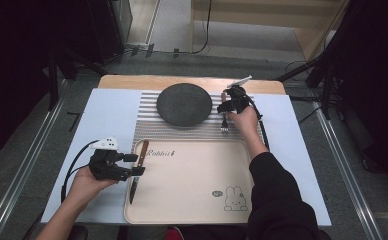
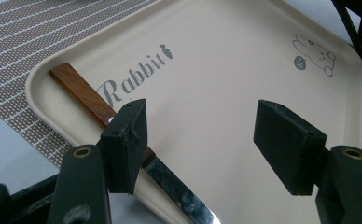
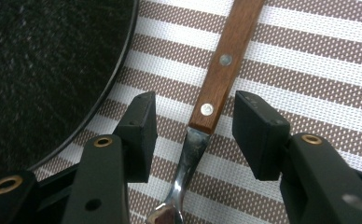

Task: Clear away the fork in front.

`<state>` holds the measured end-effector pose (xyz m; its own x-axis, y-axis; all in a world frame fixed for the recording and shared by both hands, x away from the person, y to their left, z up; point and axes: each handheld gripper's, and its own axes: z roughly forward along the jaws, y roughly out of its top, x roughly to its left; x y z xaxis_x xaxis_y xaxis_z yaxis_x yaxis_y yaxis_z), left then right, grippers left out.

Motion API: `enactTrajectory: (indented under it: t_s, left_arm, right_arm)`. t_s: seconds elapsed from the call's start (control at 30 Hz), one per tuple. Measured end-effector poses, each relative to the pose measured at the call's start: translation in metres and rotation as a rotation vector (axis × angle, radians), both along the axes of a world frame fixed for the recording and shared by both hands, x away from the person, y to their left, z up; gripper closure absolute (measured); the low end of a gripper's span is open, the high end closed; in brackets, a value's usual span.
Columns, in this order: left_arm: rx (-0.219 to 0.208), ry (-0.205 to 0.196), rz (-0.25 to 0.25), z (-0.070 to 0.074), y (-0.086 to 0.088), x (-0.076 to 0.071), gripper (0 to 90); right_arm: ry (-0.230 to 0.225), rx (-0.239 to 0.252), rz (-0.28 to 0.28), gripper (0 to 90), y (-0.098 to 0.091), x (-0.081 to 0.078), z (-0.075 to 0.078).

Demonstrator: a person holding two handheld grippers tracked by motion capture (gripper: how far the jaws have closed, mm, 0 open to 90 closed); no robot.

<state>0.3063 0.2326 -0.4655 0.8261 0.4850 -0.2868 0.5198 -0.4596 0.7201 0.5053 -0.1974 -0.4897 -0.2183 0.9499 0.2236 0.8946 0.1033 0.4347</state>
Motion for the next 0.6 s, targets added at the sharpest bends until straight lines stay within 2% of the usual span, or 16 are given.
enactTrajectory:
  t_s: [0.23,0.37,0.6]
  left_arm:
    - [0.009,-0.005,0.0,-0.001,-0.001,0.0,34.7]
    - [0.01,-0.003,0.001,-0.001,-0.001,0.0,34.7]
    - [0.021,-0.008,-0.003,-0.001,-0.002,0.0,34.7]
  right_arm:
    - [0.012,-0.014,-0.041,56.9,0.003,0.001,-0.001]
    - [0.017,-0.012,-0.065,57.5,0.005,0.001,-0.001]
    - [0.012,-0.077,-0.102,64.8,0.012,0.0,-0.001]
